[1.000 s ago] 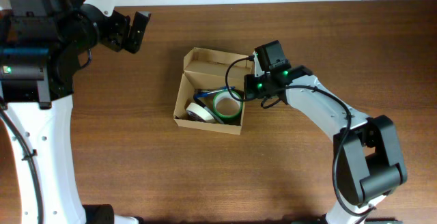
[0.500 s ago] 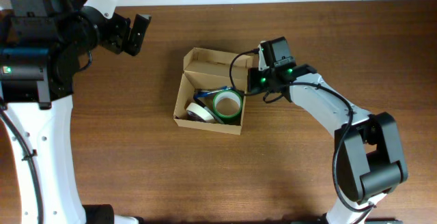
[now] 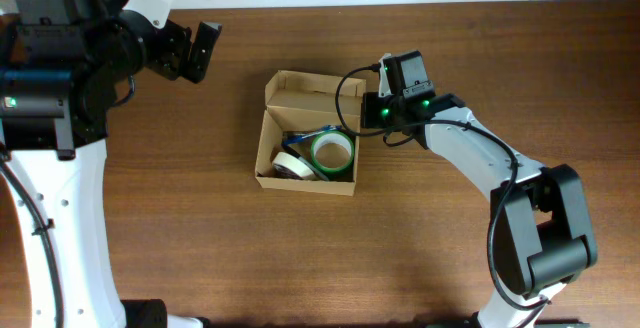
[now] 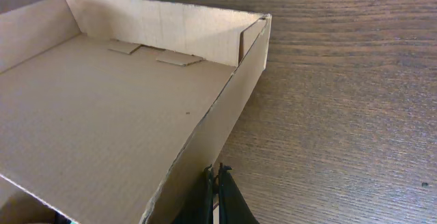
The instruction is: Pack container
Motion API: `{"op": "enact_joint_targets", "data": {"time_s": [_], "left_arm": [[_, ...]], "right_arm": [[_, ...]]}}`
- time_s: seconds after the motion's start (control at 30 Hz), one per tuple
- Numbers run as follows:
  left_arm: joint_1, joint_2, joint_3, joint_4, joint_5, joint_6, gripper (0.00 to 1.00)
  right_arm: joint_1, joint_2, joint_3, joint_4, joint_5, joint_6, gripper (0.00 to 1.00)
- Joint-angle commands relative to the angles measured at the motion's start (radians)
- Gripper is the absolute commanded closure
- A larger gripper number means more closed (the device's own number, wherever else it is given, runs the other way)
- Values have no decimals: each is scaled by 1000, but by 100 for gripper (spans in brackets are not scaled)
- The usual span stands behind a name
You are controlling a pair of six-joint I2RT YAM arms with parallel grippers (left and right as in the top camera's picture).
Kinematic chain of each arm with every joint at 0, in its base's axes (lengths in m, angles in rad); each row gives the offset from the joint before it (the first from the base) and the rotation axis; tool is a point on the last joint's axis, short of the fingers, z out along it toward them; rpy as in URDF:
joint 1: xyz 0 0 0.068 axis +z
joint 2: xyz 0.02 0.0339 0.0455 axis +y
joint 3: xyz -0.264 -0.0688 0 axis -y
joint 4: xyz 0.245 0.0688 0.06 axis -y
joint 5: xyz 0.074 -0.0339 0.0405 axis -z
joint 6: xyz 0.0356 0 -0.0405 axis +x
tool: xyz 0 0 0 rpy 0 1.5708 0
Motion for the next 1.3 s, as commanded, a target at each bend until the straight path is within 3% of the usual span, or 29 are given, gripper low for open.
{"op": "enact_joint_targets", "data": {"time_s": [0.0,0.33,0.4,0.5,0.6,0.67,0.83,1.0,1.13,1.27], "left_arm": [[0,-16,3,-8,-3,9,0],[0,-16,3,-15,-3,10,1],[0,-16,3,-15,-3,9,1],[0,-16,3,-15,-3,9,1],[0,-16,3,-15,-3,9,1],[0,-16,3,-15,-3,9,1],[0,-16,3,-15,-3,9,1],[0,-16,3,-19,-3,9,0],[0,-16,3,-30,-3,9,1],[0,-16,3,-39,-3,9,1]], "right_arm": [[-4,12,-2,13,-14,16,96],[-49,12,2,-59,-43,22,95],[-88,12,8,-84,-83,38,89],[-165,12,8,-90,-219,57,63],[-238,12,8,-90,-355,88,44],[-275,12,8,-89,-441,99,35],[-335,12,8,-11,-701,171,25],[-343,12,8,182,-877,335,0],[-343,12,8,301,-889,525,1],[-346,20,8,305,-827,724,1]]}}
